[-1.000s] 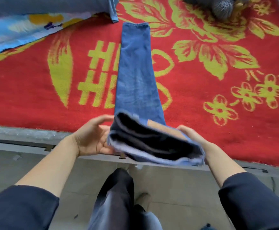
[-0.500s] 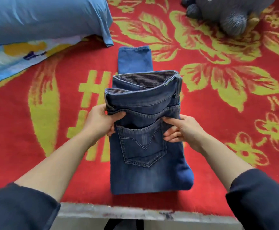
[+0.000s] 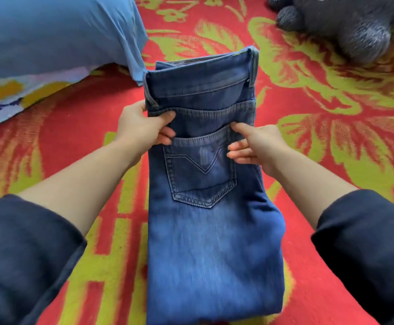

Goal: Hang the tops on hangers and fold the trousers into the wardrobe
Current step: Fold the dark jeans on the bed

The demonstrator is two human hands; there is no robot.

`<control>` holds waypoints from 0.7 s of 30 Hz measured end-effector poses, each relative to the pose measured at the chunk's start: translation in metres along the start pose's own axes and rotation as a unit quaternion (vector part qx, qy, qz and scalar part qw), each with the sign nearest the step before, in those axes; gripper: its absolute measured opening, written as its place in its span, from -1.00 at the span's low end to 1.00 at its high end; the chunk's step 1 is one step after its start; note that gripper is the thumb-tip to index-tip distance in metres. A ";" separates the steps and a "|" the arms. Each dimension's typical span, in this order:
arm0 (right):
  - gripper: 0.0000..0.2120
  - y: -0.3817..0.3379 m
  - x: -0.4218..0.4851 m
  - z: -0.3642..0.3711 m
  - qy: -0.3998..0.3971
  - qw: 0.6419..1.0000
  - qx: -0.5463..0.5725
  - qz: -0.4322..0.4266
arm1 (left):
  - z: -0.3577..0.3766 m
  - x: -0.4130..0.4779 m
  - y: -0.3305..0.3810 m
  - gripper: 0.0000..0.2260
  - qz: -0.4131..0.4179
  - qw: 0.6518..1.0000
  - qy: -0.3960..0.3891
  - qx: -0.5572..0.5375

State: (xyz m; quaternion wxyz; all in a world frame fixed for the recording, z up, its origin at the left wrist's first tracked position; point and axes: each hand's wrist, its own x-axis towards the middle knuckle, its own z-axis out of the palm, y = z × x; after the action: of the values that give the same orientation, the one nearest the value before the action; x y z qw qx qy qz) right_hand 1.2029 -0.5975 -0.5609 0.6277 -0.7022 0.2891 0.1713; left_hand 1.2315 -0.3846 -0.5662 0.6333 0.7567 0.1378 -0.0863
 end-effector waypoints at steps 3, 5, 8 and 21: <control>-0.58 0.021 0.014 0.008 0.012 0.991 -0.131 -0.040 | 0.011 0.012 -0.027 -0.50 -0.034 0.994 -0.033 0.097; -0.35 0.049 0.010 0.009 -0.008 0.952 -0.285 -0.114 | 0.016 -0.003 -0.057 -0.35 0.031 0.954 -0.098 0.281; -0.34 0.094 -0.015 0.001 -0.072 0.847 -0.461 -0.254 | 0.023 -0.049 -0.099 -0.38 0.140 0.837 -0.147 0.508; -0.31 0.197 -0.135 -0.063 -0.166 0.641 -0.656 -0.363 | 0.025 -0.234 -0.151 -0.38 0.114 0.799 -0.231 0.544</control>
State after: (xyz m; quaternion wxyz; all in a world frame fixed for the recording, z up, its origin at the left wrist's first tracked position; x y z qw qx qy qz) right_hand 0.9685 -0.6420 -0.6235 0.0519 -0.9381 -0.2862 0.1881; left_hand 0.9627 -0.4079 -0.6399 0.1360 0.9444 -0.1695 -0.2467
